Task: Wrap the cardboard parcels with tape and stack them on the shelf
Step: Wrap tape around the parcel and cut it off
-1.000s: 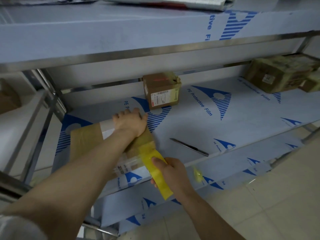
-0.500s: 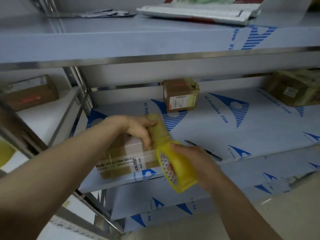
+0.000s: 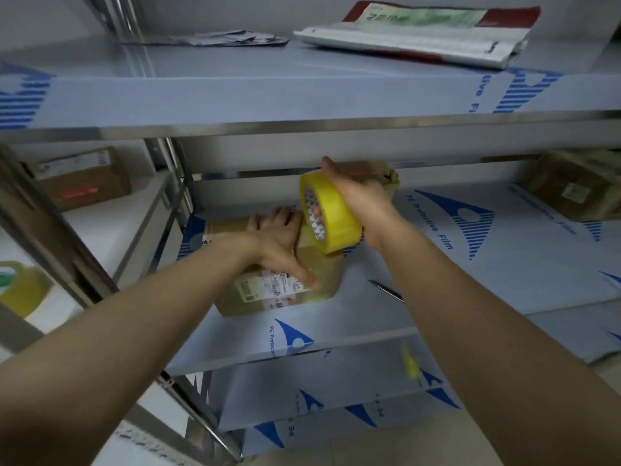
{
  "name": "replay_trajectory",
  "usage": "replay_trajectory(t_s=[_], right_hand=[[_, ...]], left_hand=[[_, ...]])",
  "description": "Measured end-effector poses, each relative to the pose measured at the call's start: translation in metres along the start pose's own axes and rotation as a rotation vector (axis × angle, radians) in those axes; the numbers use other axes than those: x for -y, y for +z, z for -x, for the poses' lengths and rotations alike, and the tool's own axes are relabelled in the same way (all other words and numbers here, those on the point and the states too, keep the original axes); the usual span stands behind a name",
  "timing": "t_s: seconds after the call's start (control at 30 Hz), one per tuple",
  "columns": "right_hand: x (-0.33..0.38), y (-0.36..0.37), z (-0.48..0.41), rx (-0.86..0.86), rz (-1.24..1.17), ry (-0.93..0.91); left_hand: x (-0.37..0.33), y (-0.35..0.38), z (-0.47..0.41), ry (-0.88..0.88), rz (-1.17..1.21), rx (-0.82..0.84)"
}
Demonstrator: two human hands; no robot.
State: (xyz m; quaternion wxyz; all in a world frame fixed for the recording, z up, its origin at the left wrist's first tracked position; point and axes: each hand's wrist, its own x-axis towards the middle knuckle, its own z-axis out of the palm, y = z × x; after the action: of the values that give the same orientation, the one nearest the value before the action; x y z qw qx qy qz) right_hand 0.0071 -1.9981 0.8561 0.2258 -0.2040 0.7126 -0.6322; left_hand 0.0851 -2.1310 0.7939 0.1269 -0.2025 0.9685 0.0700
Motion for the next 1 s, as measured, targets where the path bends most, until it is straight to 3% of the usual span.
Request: replay_trajectory(t_s=[0.13, 0.27, 0.47, 0.57, 0.8, 0.83, 0.93, 1.0], right_hand=[[-0.007, 0.004, -0.005, 0.119, -0.085, 0.087], [-0.005, 0.000, 0.011, 0.037, -0.163, 0.052], [-0.039, -0.016, 0.055, 0.022, 0.124, 0.068], [-0.068, -0.020, 0.075, 0.051, 0.097, 0.114], [-0.125, -0.005, 0.078, -0.003, 0.024, 0.151], [-0.128, -0.004, 0.076, -0.007, 0.017, 0.149], [-0.130, -0.004, 0.068, -0.007, -0.035, 0.174], [-0.131, -0.002, 0.065, -0.010, -0.040, 0.186]], left_hand=[[0.005, 0.019, -0.012, -0.020, -0.022, -0.223], [0.008, 0.020, -0.019, -0.028, 0.002, -0.205], [0.013, 0.016, -0.027, -0.046, 0.006, -0.193], [0.013, 0.017, -0.027, -0.052, -0.009, -0.192], [0.009, 0.009, -0.024, -0.061, 0.007, -0.096], [0.011, 0.003, -0.023, -0.069, 0.040, -0.024], [0.011, -0.021, -0.029, -0.146, 0.432, 0.271], [-0.003, -0.024, -0.049, -0.197, 0.416, 0.134]])
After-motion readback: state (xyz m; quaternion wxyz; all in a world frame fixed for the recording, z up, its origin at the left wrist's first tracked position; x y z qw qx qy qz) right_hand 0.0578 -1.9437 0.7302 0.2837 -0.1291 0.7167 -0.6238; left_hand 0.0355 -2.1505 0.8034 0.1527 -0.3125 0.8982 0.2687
